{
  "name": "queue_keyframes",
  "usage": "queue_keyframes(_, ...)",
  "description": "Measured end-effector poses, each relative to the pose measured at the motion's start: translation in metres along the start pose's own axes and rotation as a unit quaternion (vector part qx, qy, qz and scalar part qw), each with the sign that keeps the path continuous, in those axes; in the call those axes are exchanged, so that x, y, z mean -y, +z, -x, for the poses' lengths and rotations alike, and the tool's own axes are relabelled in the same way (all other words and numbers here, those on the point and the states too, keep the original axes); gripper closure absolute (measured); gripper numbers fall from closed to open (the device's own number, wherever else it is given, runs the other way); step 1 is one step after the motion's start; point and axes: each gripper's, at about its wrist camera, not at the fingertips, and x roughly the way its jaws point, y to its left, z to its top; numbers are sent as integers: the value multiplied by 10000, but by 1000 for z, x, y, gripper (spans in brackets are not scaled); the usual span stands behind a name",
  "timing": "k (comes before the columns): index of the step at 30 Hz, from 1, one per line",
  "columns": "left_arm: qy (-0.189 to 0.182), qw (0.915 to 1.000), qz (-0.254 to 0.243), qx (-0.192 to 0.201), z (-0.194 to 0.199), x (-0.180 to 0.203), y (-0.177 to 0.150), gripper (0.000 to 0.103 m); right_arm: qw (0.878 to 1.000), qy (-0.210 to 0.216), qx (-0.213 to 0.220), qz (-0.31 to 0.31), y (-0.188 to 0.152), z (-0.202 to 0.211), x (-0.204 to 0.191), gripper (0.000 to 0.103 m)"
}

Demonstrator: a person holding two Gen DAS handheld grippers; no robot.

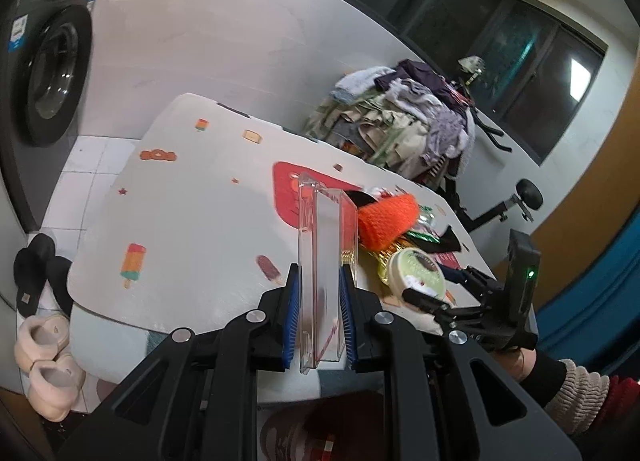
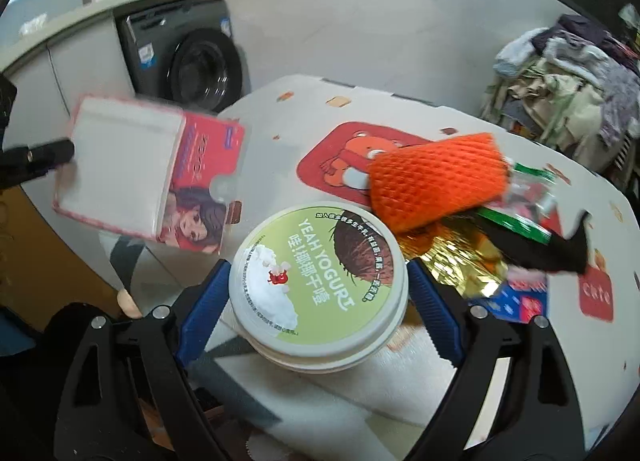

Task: Collect trash
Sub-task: 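Carry the card holder down into the brown bin and open the left gripper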

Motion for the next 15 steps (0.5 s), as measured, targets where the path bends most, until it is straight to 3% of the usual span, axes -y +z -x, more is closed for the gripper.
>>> queue_keyframes(15,-654,9926,-632,-806,-15,74,-68,84,9935,-447,541,-898,-68,93,38,17)
